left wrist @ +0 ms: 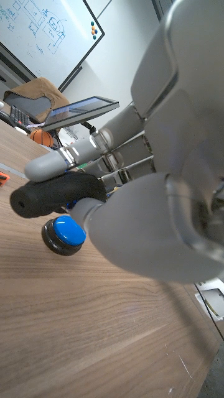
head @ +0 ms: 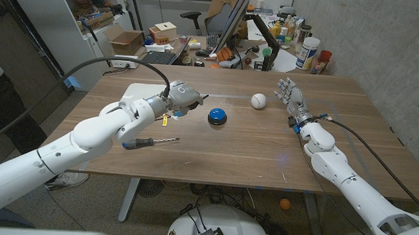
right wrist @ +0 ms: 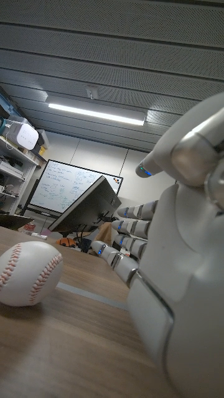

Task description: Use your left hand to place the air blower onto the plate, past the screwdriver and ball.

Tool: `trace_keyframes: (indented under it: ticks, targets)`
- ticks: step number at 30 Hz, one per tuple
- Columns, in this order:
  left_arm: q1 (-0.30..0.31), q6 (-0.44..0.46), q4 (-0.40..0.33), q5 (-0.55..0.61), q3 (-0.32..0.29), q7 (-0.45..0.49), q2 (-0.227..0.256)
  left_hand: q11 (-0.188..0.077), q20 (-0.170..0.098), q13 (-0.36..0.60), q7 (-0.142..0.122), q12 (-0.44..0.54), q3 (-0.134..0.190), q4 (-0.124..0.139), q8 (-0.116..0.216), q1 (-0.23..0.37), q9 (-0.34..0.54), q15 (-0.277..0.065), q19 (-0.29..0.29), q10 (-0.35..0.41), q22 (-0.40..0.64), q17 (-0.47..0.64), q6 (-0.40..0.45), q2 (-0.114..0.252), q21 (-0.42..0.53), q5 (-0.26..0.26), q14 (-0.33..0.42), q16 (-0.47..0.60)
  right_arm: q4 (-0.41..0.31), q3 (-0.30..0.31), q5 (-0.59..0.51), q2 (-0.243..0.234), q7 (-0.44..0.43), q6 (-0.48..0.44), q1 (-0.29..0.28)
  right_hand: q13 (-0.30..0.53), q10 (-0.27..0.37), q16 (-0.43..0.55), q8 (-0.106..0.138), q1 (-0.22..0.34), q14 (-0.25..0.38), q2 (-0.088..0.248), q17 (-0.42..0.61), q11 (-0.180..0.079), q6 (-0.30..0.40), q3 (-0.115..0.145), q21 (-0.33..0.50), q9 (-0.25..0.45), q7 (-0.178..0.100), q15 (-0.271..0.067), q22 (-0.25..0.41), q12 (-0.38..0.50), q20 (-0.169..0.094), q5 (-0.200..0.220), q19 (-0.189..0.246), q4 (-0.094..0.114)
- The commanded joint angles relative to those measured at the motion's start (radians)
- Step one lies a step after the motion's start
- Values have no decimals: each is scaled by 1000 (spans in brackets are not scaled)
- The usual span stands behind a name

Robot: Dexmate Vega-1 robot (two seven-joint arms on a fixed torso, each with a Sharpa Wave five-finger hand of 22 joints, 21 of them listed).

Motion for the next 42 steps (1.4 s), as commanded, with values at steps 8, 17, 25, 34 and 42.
trace_keyframes:
  ticks: [8,17,25,34,42]
  targets:
    - [-35,-3,86,-60,-8,80,27,-57,-27,2,-2,-10,-3,-2,-1,12,3,-146,-20,49,3,4,25,9,9,2,112,-5,41,-6,-2,14,10,6,23,5,5,-3,-2,-3,7,46,1,-1,9,-1,-2,4,-2,-28,4,0,-29,2,6,-1]
    - [-48,62,114,-66,-4,67,17,-55,-26,2,-1,-15,-3,1,-5,10,3,-145,-25,48,3,5,23,13,11,2,110,-9,52,-9,-3,18,15,8,31,5,5,-3,-2,-2,7,46,1,-3,8,-1,-2,4,-2,-30,4,0,-30,2,6,-1]
    - [-45,110,126,-76,-5,64,26,-55,-26,3,-1,-18,-3,-1,-7,12,3,-146,-26,49,3,6,25,14,13,2,112,-10,51,-9,-4,16,15,6,31,5,5,-3,-2,-2,7,46,1,-4,9,-1,-2,4,-1,-29,4,0,-30,2,6,-1]
    - [-40,170,142,-94,-13,72,36,-55,-27,3,-3,-21,-3,-3,-11,16,3,-145,-28,49,3,8,26,16,16,2,117,-11,52,-13,-6,17,16,3,34,5,4,-3,-2,-3,7,45,1,-1,8,-2,-2,4,-1,-28,4,0,-30,1,6,-1]
    - [-31,214,152,-102,-17,93,51,-55,-27,4,-4,-23,-1,-3,-12,19,3,-145,-29,51,3,9,28,19,17,1,122,-10,48,-15,-9,18,12,1,33,5,5,-3,-2,-3,8,44,1,-2,9,-2,-2,4,-1,-29,4,0,-29,1,5,-1]
